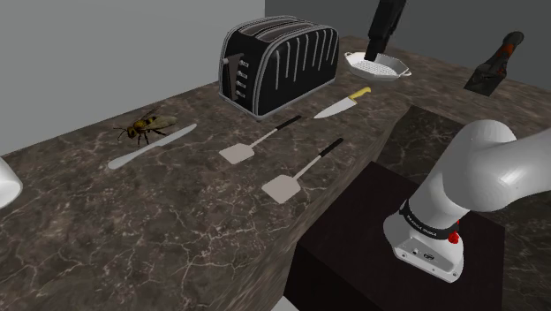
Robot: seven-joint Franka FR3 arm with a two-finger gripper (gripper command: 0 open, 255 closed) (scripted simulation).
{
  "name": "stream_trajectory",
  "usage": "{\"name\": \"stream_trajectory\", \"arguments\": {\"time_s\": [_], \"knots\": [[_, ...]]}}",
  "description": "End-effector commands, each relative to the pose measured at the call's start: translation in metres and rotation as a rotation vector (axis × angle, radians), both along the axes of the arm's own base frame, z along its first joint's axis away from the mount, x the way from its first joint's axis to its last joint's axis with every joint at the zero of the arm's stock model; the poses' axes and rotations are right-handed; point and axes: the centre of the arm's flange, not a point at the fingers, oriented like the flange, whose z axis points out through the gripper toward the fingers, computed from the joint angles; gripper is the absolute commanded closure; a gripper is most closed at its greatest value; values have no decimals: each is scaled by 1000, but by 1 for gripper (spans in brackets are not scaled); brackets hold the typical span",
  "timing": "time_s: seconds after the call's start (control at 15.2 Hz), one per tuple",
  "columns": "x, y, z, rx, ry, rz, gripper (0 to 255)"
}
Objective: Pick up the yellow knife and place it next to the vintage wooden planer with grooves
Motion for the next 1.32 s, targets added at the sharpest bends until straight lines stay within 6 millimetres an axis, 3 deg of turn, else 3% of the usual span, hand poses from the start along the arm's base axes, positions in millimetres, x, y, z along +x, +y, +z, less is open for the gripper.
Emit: {"name": "stream_trajectory", "arguments": {"time_s": [0.0,1.25], "knots": [[0,0,0,0,0,0,0],[66,-72,-192,-521,239,1173,0]]}}
